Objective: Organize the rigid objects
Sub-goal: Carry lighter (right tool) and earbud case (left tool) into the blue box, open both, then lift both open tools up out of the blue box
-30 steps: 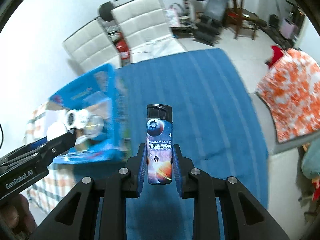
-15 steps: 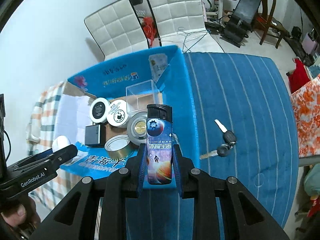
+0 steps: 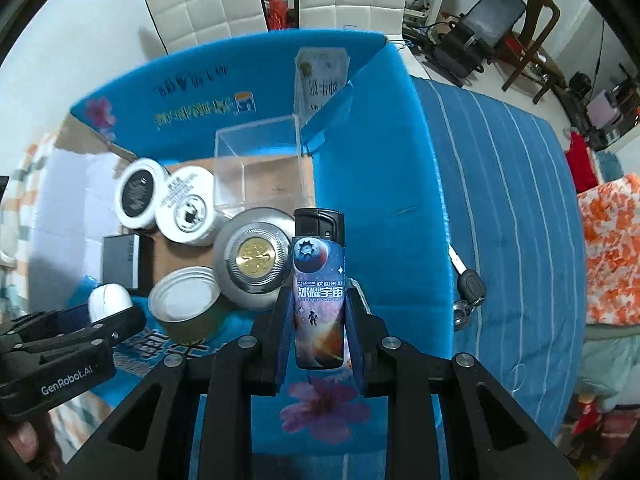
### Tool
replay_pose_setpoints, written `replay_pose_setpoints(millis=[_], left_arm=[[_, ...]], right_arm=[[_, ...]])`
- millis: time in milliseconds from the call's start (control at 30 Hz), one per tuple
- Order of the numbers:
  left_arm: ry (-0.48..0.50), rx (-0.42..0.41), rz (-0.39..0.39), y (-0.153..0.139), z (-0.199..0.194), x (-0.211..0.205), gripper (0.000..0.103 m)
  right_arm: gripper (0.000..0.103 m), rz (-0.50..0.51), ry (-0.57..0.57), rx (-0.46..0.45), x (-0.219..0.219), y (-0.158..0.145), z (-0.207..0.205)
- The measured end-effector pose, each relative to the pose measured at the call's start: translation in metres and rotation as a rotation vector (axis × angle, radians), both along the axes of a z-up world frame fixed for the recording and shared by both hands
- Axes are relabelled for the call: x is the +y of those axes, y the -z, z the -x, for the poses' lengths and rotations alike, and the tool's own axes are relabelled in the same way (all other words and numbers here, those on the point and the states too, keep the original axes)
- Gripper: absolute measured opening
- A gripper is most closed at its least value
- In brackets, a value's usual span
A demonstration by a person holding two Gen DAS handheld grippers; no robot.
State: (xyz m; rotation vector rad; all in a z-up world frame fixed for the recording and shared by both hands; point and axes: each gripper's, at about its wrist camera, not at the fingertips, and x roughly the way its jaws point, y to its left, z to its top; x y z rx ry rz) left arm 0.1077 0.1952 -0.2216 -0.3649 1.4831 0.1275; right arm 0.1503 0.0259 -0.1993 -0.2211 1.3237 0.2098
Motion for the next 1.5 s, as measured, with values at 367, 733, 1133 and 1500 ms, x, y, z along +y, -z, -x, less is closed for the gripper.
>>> replay_pose_setpoints(millis=[367, 733, 1133, 1500], left_arm=[[0.002, 0.065, -0.011, 0.018, 0.003, 0.003, 0.055], [-0.028, 0.070, -0.039, 0.007, 0.004, 0.006, 0.093], [-0.048, 0.020, -0.125, -0.036, 0.017, 0.011, 0.093], [-0.044, -0.091, -0.188, -0.093, 0.035, -0.010, 0.093]], right_arm=[[0.027, 0.051, 0.020, 0.064, -0.001, 0.026, -0.005], [0.046, 0.063, -0.005, 0.099, -0.002, 0.021, -0.008], [0.088, 0.048, -0.051, 0.018, 0.003, -0.023, 0.012], [0.088, -0.041, -0.070, -0.070, -0.018, -0.104, 0.047]])
